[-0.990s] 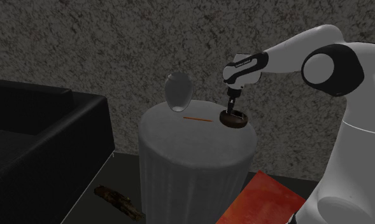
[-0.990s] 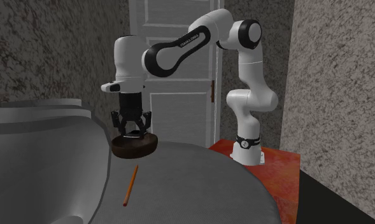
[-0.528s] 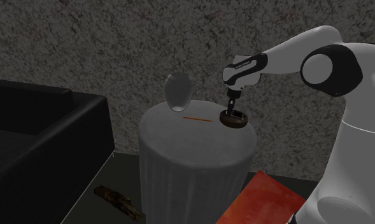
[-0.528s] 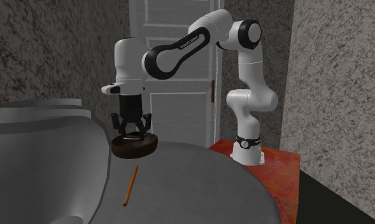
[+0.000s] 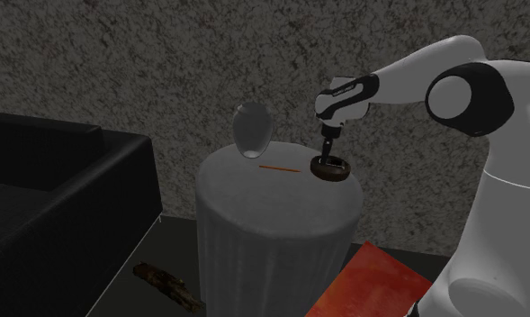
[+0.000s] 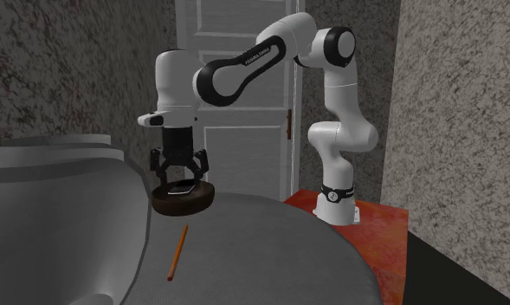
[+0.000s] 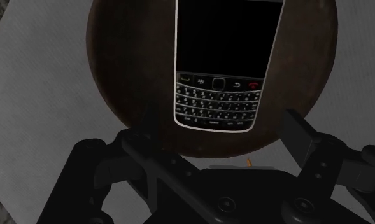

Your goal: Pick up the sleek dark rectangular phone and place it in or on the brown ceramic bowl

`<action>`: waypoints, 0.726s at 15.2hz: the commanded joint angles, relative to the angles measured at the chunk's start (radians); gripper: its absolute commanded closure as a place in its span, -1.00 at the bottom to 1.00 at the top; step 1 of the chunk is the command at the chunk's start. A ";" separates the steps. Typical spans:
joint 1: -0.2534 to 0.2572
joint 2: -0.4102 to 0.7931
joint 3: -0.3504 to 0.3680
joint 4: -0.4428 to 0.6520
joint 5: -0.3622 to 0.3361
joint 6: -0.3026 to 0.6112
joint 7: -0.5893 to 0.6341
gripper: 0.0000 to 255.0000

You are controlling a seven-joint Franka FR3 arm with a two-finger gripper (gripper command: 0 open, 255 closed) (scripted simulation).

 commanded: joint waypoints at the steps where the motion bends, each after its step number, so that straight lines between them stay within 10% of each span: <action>1: 0.004 -0.022 -0.003 0.028 -0.012 -0.049 0.009 -1.00; 11: 0.006 -0.043 -0.005 0.065 -0.024 -0.103 0.016 -1.00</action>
